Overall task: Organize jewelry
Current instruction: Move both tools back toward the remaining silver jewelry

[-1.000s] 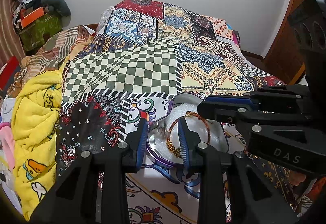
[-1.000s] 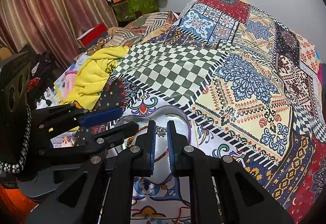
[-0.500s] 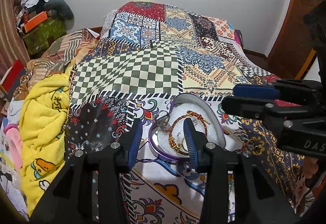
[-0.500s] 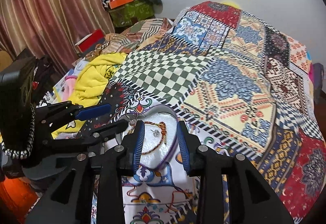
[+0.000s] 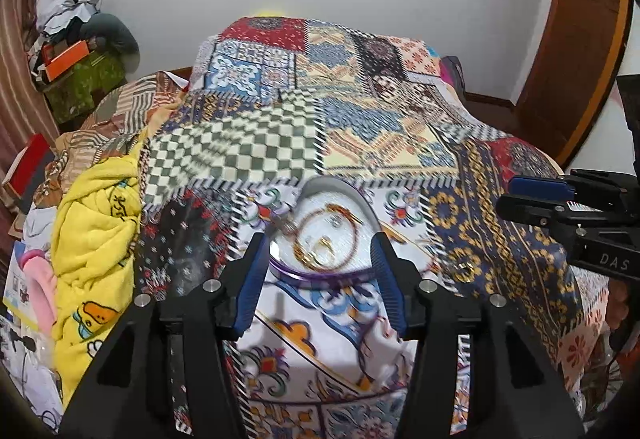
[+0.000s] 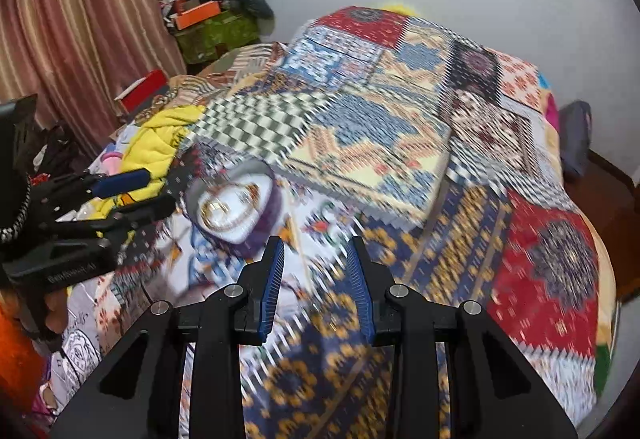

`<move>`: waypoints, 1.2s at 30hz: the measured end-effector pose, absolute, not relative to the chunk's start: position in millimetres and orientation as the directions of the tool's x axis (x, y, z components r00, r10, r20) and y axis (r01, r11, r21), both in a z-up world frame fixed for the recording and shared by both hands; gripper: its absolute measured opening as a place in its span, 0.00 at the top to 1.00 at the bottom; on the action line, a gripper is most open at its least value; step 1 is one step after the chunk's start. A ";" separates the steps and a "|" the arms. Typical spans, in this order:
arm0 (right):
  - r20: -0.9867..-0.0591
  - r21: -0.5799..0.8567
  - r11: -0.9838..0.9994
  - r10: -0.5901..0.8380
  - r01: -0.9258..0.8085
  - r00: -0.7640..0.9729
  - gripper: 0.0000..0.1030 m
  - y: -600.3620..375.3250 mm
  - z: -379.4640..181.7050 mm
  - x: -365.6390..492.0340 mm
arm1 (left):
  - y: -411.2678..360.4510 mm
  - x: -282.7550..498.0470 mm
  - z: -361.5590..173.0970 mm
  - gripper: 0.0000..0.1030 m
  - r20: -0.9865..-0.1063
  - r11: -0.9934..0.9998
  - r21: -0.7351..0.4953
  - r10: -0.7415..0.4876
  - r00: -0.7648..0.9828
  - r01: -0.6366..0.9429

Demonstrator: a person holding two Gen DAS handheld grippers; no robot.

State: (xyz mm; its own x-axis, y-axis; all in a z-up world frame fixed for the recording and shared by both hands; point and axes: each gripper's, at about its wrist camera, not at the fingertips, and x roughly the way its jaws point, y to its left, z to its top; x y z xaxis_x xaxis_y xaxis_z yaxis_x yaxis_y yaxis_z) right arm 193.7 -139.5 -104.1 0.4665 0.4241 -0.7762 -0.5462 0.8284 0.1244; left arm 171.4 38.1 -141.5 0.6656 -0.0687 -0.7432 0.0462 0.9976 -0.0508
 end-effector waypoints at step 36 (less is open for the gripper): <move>-0.870 0.096 0.785 0.365 -0.612 0.332 0.71 -141.6 -183.9 184.7 | -32.5 170.6 -226.2 0.73 -0.840 0.974 -0.066 -0.172 0.515 0.218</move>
